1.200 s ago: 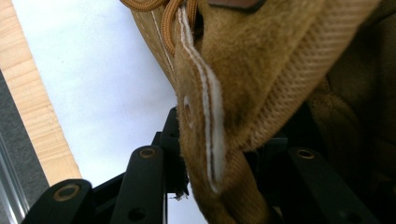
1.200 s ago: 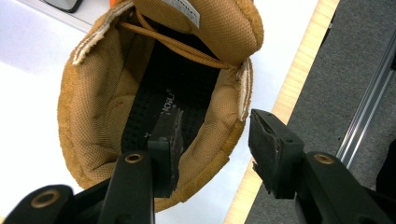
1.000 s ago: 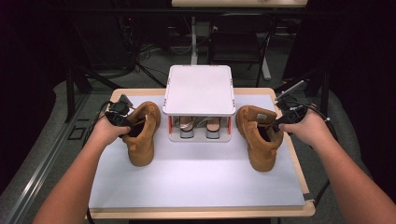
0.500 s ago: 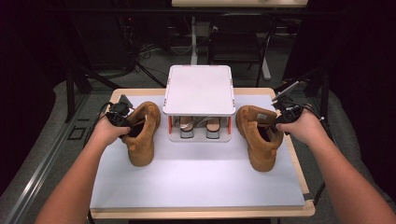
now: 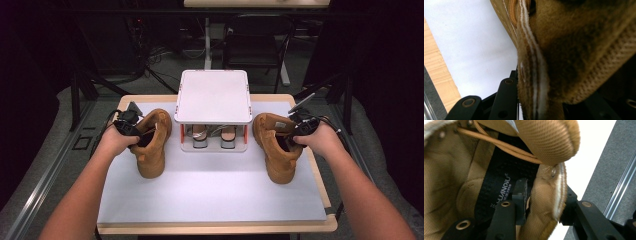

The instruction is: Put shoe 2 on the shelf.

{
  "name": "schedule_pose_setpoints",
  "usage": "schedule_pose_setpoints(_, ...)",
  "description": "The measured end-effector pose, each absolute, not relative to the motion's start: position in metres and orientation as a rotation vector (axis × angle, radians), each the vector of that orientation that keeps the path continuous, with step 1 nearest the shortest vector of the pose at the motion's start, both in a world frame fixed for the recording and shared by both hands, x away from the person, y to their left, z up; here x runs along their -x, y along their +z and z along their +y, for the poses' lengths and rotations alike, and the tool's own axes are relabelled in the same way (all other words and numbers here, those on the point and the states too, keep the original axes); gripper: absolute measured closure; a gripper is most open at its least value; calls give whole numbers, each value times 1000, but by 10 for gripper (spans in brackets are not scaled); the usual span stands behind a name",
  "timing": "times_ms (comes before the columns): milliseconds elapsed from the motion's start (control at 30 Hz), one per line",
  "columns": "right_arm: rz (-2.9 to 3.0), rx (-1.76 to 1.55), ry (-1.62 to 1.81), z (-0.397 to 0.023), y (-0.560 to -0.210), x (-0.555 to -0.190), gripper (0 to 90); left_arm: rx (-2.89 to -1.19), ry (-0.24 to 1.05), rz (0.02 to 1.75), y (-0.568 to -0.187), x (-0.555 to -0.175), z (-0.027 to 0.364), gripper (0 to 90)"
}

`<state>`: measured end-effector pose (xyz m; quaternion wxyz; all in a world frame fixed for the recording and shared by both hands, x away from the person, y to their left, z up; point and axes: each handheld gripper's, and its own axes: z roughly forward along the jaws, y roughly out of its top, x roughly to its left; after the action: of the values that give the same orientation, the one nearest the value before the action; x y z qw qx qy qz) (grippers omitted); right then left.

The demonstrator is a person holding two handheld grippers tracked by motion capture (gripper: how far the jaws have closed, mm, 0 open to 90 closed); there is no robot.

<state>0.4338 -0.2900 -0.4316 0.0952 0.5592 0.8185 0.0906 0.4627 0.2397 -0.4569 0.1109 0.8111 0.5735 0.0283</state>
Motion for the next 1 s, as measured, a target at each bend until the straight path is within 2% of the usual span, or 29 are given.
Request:
schedule_pose_setpoints(400,2422,-1751,253,-293,-443,-439,687,-2393,87,1684,-457,-463,239,710)
schedule_pose_setpoints(600,2400,-1837,259,-295,-449,-441,733,-2393,93,1688,-458,-463,239,718)
schedule_pose_setpoints(1000,2389,-1805,187,-286,-450,-441,757,-2394,91,1699,-458,-463,239,744)
